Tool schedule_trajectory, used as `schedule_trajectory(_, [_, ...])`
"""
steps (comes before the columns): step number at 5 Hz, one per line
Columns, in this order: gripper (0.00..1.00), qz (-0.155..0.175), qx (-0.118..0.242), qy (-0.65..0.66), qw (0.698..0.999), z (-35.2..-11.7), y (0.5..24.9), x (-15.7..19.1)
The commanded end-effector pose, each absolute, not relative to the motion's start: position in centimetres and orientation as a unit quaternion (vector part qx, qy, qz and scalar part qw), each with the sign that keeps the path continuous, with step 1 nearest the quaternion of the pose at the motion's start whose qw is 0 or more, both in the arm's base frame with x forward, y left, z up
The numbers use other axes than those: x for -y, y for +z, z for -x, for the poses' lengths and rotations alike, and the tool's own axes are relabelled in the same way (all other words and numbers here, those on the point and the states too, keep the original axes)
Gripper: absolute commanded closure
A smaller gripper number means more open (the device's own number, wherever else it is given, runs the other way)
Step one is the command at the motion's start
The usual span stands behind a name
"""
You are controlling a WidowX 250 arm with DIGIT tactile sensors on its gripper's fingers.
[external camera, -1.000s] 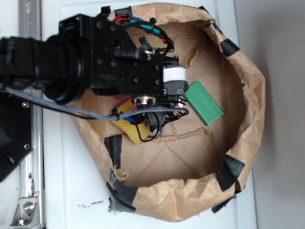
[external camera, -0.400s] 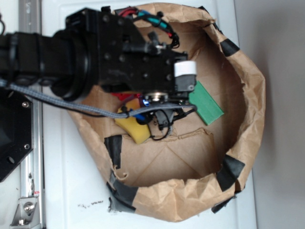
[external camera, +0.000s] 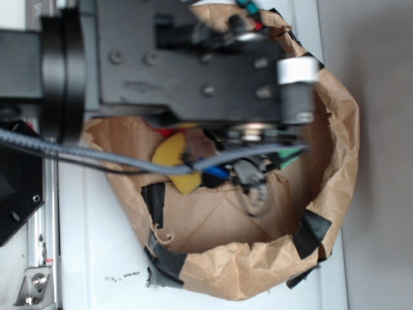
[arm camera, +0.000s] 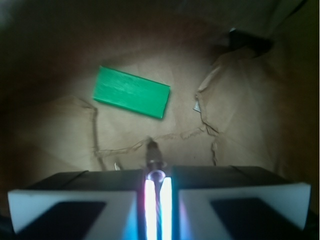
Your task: Grab the silver keys.
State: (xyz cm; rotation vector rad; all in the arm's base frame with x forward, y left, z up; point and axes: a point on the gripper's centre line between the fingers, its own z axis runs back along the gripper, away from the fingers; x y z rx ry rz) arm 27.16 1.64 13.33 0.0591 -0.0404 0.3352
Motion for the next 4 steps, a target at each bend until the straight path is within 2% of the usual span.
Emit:
schedule_trajectory(1, [1.00, -0.010, 0.040, 0.174, 0.984, -28.4, 21.0, -2.8])
schedule_trajectory(3, [1.00, -0.025, 0.070, 0.138, 0.988, -26.1, 19.9, -3.8])
schedule_trajectory(4, [1.00, -0.023, 0.084, 0.123, 0.989, -25.1, 19.5, -4.6])
